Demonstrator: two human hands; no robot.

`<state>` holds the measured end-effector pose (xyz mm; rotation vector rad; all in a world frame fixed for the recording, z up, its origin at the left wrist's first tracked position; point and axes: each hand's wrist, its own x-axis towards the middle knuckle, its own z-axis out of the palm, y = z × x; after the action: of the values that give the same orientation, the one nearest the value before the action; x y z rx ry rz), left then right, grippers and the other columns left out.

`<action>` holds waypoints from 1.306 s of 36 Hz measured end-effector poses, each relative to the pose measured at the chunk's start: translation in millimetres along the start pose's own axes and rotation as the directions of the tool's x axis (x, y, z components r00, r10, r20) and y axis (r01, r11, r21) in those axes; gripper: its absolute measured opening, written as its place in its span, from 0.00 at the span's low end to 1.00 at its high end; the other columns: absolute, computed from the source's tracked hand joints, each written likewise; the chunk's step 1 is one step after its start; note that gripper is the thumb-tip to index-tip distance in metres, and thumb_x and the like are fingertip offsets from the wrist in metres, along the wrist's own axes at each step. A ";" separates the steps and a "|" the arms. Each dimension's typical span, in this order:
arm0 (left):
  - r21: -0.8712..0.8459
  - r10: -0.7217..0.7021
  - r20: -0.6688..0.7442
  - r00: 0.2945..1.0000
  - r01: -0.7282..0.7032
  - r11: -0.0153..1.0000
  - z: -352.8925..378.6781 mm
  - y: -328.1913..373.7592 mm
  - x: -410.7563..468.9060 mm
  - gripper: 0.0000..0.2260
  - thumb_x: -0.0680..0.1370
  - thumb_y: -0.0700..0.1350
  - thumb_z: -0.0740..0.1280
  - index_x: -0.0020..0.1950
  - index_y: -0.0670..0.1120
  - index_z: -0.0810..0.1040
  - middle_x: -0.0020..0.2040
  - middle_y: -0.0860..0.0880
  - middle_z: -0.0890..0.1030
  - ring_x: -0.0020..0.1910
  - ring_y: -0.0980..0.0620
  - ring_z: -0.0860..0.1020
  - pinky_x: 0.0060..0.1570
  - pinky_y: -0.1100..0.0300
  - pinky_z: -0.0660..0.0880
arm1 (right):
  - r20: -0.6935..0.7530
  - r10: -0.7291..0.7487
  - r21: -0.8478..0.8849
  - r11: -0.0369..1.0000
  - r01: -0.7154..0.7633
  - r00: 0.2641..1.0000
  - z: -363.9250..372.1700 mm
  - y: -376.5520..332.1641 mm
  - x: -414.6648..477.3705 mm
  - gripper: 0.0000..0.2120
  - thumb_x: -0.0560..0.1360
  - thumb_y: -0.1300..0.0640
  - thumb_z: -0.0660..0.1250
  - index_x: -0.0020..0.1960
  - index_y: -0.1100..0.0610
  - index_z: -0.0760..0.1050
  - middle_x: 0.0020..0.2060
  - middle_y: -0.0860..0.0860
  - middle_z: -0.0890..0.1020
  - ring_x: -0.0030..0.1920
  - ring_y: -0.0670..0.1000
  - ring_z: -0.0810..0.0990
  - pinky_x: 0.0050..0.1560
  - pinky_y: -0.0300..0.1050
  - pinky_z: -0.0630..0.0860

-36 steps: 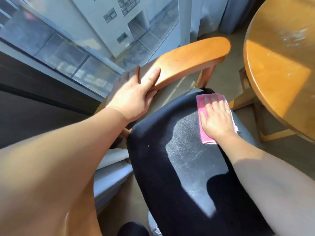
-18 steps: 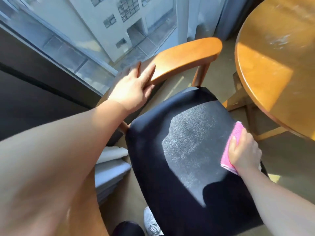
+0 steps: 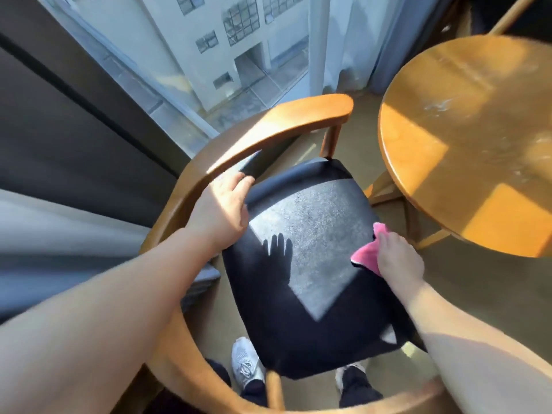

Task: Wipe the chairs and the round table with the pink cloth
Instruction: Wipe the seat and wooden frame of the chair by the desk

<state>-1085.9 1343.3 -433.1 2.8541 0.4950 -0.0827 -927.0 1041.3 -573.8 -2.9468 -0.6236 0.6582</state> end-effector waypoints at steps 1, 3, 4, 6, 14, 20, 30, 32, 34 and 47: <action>-0.006 -0.026 -0.008 1.000 0.026 1.000 -6.3 10.0 -9.2 0.21 0.70 0.35 0.67 0.63 0.34 0.74 0.59 0.35 0.77 0.56 0.35 0.76 0.57 0.46 0.73 | 0.000 -0.056 0.023 0.998 0.056 0.998 -12.7 -2.5 -6.7 0.18 0.83 0.54 0.44 0.68 0.50 0.65 0.51 0.53 0.79 0.55 0.59 0.78 0.50 0.55 0.76; -0.039 -0.094 -0.033 0.995 0.093 0.995 -20.4 32.5 -28.5 0.22 0.72 0.36 0.67 0.65 0.37 0.73 0.62 0.38 0.76 0.58 0.37 0.75 0.59 0.48 0.72 | 0.013 -0.170 0.093 0.981 0.169 0.985 -40.7 -9.8 -19.1 0.15 0.82 0.53 0.45 0.64 0.50 0.65 0.48 0.47 0.81 0.53 0.58 0.79 0.50 0.57 0.76; -0.069 -0.144 -0.044 0.989 0.141 0.988 -27.9 45.3 -38.9 0.22 0.73 0.38 0.67 0.67 0.39 0.73 0.63 0.40 0.76 0.61 0.40 0.74 0.61 0.50 0.71 | 0.016 -0.212 0.130 0.969 0.208 0.977 -56.5 -15.2 -25.6 0.15 0.82 0.53 0.45 0.63 0.49 0.66 0.45 0.44 0.81 0.52 0.57 0.79 0.49 0.57 0.77; -0.124 -0.246 -0.069 0.967 0.236 0.964 -45.1 73.6 -61.4 0.21 0.76 0.41 0.66 0.68 0.44 0.72 0.66 0.45 0.75 0.63 0.45 0.74 0.63 0.53 0.69 | 0.004 -0.259 0.208 0.945 0.253 0.966 -91.3 -26.8 -39.7 0.17 0.83 0.49 0.46 0.58 0.49 0.72 0.40 0.39 0.81 0.50 0.53 0.81 0.48 0.54 0.77; -0.280 -0.400 -0.139 0.906 0.351 0.893 -98.4 163.0 -140.9 0.12 0.78 0.46 0.64 0.61 0.50 0.78 0.57 0.53 0.80 0.54 0.55 0.78 0.55 0.63 0.73 | -0.033 -0.442 0.593 0.713 0.373 0.896 -205.8 -73.3 -126.5 0.19 0.83 0.41 0.50 0.40 0.27 0.74 0.29 0.25 0.75 0.37 0.34 0.78 0.36 0.25 0.67; -0.402 -0.496 -0.171 0.852 0.399 0.824 -116.9 201.2 -193.3 0.21 0.76 0.51 0.65 0.69 0.51 0.68 0.64 0.54 0.74 0.63 0.55 0.72 0.60 0.64 0.67 | -0.007 -0.682 0.653 0.551 0.520 0.731 -236.6 -99.0 -179.5 0.12 0.80 0.35 0.51 0.49 0.37 0.71 0.42 0.36 0.77 0.43 0.41 0.78 0.36 0.34 0.73; -0.517 -0.669 -0.241 0.703 0.491 0.701 -139.4 245.8 -289.9 0.09 0.79 0.43 0.59 0.55 0.47 0.78 0.50 0.51 0.79 0.50 0.51 0.77 0.50 0.50 0.75 | 0.081 -0.878 0.676 0.395 0.622 0.471 -237.3 -111.8 -273.4 0.07 0.81 0.44 0.57 0.59 0.37 0.65 0.52 0.39 0.77 0.55 0.48 0.79 0.48 0.44 0.75; -0.520 -0.679 -0.273 0.682 0.489 0.700 -142.5 256.5 -312.3 0.10 0.80 0.43 0.58 0.55 0.47 0.77 0.50 0.50 0.78 0.50 0.51 0.76 0.50 0.50 0.75 | 0.115 -0.906 0.662 0.375 0.649 0.407 -240.3 -109.1 -287.8 0.23 0.82 0.49 0.57 0.73 0.35 0.55 0.59 0.39 0.71 0.59 0.44 0.73 0.55 0.42 0.69; -0.508 -0.679 -0.286 0.676 0.494 0.706 -145.6 268.0 -332.7 0.10 0.80 0.44 0.58 0.56 0.48 0.76 0.50 0.51 0.78 0.49 0.52 0.77 0.49 0.50 0.76 | 0.204 -0.930 0.633 0.364 0.683 0.306 -244.7 -106.6 -304.5 0.25 0.82 0.52 0.56 0.75 0.34 0.54 0.59 0.38 0.69 0.60 0.44 0.72 0.56 0.42 0.69; -0.505 -0.796 -0.322 0.513 0.618 0.603 -136.9 338.2 -418.8 0.10 0.81 0.46 0.54 0.56 0.47 0.74 0.50 0.51 0.76 0.47 0.53 0.75 0.46 0.57 0.75 | 0.318 -0.948 0.133 0.061 0.989 0.015 -256.2 -82.4 -356.2 0.03 0.77 0.57 0.67 0.48 0.55 0.74 0.46 0.51 0.77 0.46 0.52 0.79 0.49 0.46 0.76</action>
<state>-1363.5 932.5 -182.8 2.0932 1.6332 0.6022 -1144.9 982.6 -188.7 -1.5228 -2.4438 0.8253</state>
